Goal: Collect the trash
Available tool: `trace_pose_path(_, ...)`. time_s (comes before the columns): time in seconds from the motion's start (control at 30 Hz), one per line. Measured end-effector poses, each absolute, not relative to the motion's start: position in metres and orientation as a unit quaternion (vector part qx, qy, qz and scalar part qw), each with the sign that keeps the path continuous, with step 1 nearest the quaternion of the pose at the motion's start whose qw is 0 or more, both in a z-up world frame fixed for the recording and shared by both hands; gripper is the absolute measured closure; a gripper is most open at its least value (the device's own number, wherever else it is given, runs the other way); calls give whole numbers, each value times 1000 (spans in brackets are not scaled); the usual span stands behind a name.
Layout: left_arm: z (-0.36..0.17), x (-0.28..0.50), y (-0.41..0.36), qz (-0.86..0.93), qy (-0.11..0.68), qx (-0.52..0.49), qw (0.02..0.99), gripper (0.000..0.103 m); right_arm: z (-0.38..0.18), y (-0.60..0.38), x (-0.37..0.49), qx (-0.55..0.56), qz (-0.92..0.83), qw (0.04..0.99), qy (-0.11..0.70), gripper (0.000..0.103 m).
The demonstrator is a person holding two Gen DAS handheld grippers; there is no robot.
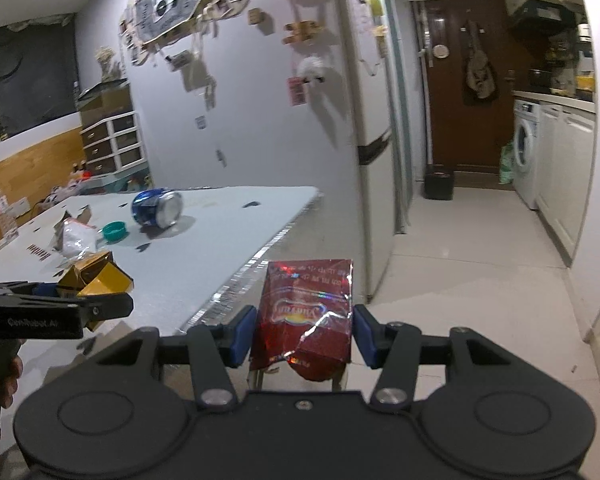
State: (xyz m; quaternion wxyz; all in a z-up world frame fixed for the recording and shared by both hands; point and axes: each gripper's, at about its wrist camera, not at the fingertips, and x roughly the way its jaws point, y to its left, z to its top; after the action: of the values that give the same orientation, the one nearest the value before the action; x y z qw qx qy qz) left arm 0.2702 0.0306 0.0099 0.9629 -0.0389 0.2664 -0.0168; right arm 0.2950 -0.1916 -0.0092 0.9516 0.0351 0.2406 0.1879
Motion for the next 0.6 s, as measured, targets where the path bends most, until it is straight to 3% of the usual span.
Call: trace_pose_path(0.6, -19, 273, -95, -84, 297, -14, 951, 6, -34, -294, 259, 60, 129, 958, 249, 50)
